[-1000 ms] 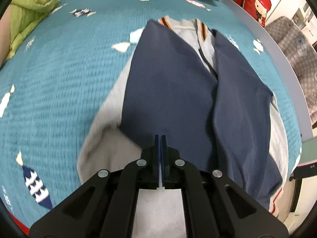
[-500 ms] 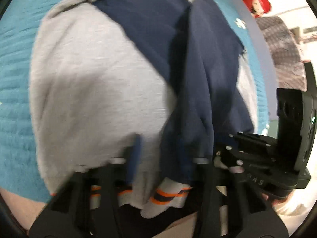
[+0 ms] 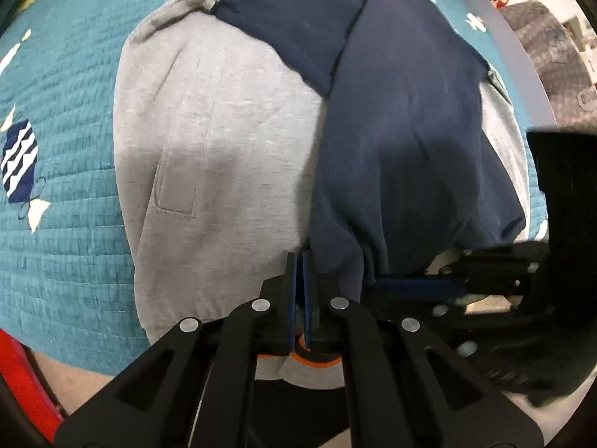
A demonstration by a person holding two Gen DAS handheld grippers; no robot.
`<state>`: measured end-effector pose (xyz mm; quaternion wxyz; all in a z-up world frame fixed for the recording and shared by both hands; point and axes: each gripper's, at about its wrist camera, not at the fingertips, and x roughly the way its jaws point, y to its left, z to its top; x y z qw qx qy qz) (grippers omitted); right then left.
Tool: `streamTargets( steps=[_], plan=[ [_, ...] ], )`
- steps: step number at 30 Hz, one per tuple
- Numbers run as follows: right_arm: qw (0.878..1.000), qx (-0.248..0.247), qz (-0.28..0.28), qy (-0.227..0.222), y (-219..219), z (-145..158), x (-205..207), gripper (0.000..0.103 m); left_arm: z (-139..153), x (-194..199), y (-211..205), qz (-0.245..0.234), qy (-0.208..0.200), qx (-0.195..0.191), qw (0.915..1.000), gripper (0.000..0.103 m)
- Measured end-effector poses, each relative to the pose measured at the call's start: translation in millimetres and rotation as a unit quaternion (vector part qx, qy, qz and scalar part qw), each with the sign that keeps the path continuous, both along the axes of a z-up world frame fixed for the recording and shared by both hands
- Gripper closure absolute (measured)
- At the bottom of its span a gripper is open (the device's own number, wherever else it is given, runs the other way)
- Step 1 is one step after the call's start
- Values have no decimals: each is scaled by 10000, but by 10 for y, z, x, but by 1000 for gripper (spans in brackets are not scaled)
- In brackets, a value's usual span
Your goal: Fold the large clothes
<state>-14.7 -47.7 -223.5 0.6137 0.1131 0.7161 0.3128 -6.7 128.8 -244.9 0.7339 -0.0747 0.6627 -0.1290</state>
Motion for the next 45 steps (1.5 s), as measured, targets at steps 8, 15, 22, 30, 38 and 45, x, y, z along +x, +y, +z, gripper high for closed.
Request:
streamTargets(
  steps=[8,15,22,30,38,45],
  plan=[
    [9995,35,71,-316,-194,343,-64,90,343,16,118,42,175,-169,9997,77],
    [9997,-45,-25,250,-102,-92,-80,90,244,-146,17,-169,402,-224,9988,84],
    [9995,-59,-118,-270,-302,327,118,90,134,-72,-46,-307,481,186,9982,86],
    [9857,-675,-1012,-1170,-867,657,547,90,717,113,-232,-865,-112,104,9961,100],
    [9664,-1387,-1720,-1314,-1255,409,881,90,482,505,-409,-658,-258,96,9975,100],
    [9681,-1492,-1892,-683,-1525,-34,1113,92,12,665,-400,-684,280,417,9964,102]
  ],
)
